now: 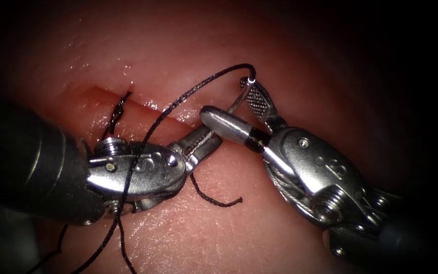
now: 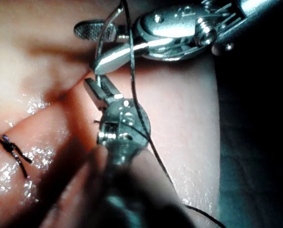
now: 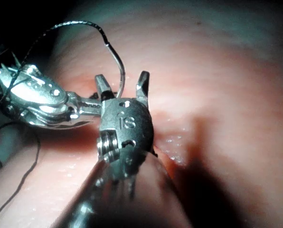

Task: Wound Closure
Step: Pass the needle from the left to the right gripper

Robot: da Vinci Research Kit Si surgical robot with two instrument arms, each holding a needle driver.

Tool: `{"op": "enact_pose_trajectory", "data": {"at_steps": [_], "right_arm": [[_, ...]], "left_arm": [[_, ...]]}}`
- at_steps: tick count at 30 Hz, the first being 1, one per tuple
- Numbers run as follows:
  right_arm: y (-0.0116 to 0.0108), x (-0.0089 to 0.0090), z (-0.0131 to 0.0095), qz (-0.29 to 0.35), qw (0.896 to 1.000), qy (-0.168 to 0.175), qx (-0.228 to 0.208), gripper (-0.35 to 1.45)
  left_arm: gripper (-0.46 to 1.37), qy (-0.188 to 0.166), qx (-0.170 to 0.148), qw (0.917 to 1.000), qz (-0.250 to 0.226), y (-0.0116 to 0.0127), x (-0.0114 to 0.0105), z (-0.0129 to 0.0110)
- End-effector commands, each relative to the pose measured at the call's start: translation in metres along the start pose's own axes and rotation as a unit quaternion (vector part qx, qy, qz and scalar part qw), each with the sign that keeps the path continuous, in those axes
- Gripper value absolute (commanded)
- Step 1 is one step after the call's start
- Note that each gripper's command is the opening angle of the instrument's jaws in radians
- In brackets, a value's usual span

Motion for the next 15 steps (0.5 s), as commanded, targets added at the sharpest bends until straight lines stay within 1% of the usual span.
{"op": "enact_pose_trajectory", "data": {"at_steps": [1,4,5,8,11,12,13,14,15], "right_arm": [[0.0000,-0.0002,0.0000,0.002,1.000,-0.001,0.002,1.00],[0.0002,-0.0006,0.0000,0.001,1.000,0.001,0.003,0.95],[0.0003,-0.0008,0.0000,0.000,1.000,0.001,0.003,0.89],[0.0003,-0.0010,0.0000,-0.001,1.000,0.001,0.003,0.82],[0.0003,-0.0010,0.0000,-0.001,1.000,0.001,0.003,0.62],[0.0003,-0.0010,0.0000,0.002,1.000,-0.001,0.003,0.42],[0.0003,-0.0010,-0.0001,0.002,1.000,-0.001,0.003,0.29],[0.0003,-0.0010,-0.0001,0.002,1.000,0.002,0.004,0.05],[0.0003,-0.0009,-0.0001,0.002,1.000,0.005,0.004,-0.11]], "left_arm": [[-0.35,0.001,-0.003,1.0000,0.000,0.0000,0.0001,-0.0001],[-0.35,0.002,-0.003,1.0000,-0.001,0.0001,0.0002,-0.0002],[-0.35,0.003,-0.004,1.0000,-0.005,0.0001,0.0002,-0.0002],[-0.35,0.003,-0.003,1.0000,-0.005,0.0001,0.0002,-0.0003],[-0.35,0.004,-0.004,1.0000,-0.005,0.0002,0.0002,-0.0004],[-0.35,0.004,-0.004,1.0000,-0.005,0.0002,0.0002,-0.0004],[-0.35,0.004,-0.004,1.0000,-0.005,0.0002,0.0002,-0.0004],[-0.35,0.004,-0.004,1.0000,-0.005,0.0002,0.0002,-0.0004],[-0.35,0.004,-0.004,1.0000,-0.005,0.0002,0.0002,-0.0004]]}}
